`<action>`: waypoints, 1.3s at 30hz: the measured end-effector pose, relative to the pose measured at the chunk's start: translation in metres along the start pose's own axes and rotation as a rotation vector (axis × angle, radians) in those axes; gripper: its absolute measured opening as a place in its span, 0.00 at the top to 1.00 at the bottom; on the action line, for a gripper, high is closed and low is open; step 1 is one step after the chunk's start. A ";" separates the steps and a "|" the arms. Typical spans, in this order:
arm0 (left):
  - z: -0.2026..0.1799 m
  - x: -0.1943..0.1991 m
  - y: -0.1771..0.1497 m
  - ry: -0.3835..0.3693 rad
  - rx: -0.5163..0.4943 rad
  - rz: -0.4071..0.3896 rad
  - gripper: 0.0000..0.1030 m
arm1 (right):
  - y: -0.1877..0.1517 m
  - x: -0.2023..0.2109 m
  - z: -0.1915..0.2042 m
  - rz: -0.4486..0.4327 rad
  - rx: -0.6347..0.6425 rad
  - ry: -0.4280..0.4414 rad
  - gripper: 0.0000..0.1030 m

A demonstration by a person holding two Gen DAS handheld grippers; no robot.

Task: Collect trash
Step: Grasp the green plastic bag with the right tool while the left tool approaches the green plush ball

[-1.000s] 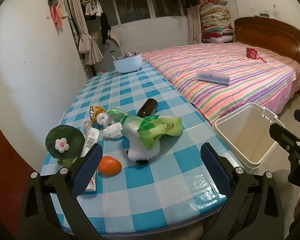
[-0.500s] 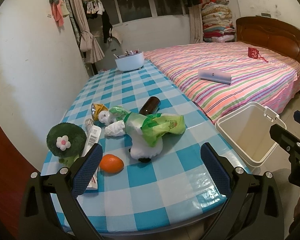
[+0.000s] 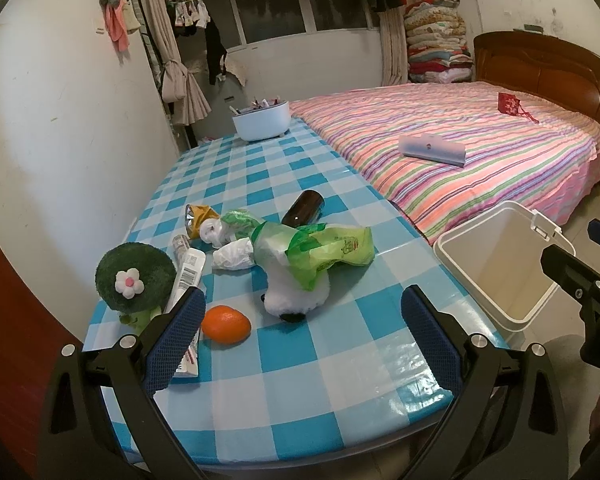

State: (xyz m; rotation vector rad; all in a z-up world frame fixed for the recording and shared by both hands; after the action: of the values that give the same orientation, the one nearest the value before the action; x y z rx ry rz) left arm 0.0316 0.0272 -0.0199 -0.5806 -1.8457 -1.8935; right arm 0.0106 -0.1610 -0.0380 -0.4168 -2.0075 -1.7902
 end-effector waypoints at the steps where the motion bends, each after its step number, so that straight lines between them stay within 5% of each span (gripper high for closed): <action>1: 0.001 0.000 0.000 0.003 0.001 0.000 0.05 | 0.000 0.000 -0.002 0.001 -0.001 -0.002 0.06; 21: 0.046 0.004 0.003 0.072 0.095 0.004 0.05 | 0.010 -0.012 0.022 -0.022 0.050 0.087 0.06; 31: 0.074 0.009 0.004 0.109 0.146 -0.008 0.05 | 0.032 -0.035 0.050 -0.075 0.120 0.244 0.06; 39: 0.104 0.016 0.007 0.166 0.185 -0.033 0.05 | 0.054 -0.067 0.108 -0.093 0.283 0.416 0.06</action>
State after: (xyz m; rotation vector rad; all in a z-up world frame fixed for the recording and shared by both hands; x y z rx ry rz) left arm 0.0224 0.1305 -0.0020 -0.3235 -1.9048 -1.7109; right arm 0.0836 -0.0434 -0.0338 0.1291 -1.9564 -1.4609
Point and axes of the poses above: each gripper's, at about its wrist camera, not at the fingertips, and x roughly against the way its jaws point, z to its left, y to its top, the point moved 4 cm from there along -x, roughly the way its jaws point, and after that the axes turned 13 degrees about x, right-handed, at the moved point
